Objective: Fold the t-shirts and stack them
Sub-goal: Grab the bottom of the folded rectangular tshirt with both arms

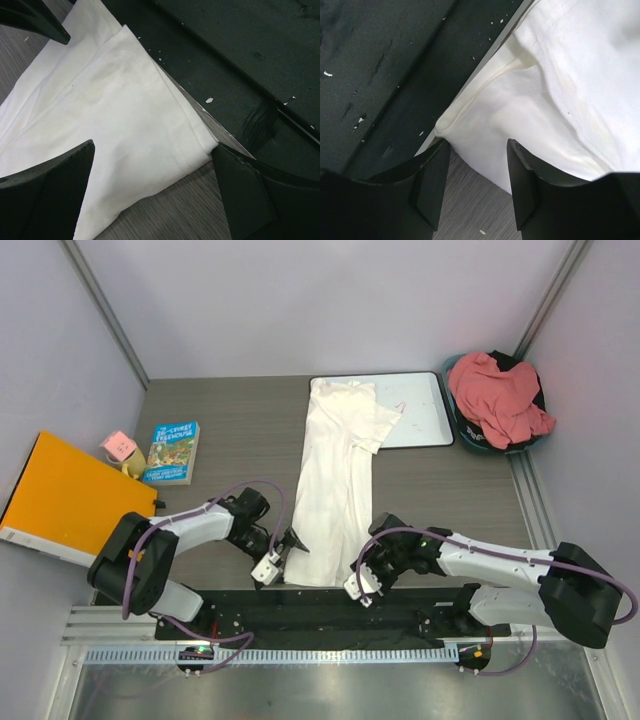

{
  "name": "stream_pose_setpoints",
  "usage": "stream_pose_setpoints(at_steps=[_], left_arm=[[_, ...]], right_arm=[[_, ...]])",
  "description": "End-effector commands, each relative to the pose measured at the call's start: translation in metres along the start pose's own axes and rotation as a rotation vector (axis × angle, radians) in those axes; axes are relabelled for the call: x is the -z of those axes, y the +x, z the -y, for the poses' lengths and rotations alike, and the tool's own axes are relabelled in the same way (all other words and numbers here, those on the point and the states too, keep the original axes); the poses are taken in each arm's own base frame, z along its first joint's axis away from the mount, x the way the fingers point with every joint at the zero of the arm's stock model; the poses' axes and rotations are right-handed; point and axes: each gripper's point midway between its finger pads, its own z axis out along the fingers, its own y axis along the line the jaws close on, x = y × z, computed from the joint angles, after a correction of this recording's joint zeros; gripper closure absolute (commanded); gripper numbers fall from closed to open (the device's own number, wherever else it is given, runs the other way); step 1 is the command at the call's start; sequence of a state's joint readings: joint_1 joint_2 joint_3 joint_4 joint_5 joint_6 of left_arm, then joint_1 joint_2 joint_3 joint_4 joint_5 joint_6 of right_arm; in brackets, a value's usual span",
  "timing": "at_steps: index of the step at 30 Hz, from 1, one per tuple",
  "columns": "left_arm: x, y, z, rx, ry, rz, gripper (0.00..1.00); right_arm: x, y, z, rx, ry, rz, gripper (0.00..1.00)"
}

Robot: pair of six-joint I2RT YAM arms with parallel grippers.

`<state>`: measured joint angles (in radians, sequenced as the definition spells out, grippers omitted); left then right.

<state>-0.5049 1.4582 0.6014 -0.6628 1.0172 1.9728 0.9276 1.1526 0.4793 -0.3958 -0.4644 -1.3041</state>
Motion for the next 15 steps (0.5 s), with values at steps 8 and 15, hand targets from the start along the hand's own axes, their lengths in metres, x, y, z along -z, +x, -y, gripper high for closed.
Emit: stream_pose_setpoints(at_steps=[8, 15], left_arm=[[-0.0055, 0.0017, -0.0146, -0.356, 0.015, 0.011, 0.84], [-0.0067, -0.0016, -0.018, -0.347, 0.006, 0.033, 1.0]], right_arm=[[-0.0074, -0.0077, -0.0057, -0.009, -0.051, 0.015, 0.67], [-0.0048, -0.0088, -0.0043, -0.034, -0.033, 0.0, 0.99]])
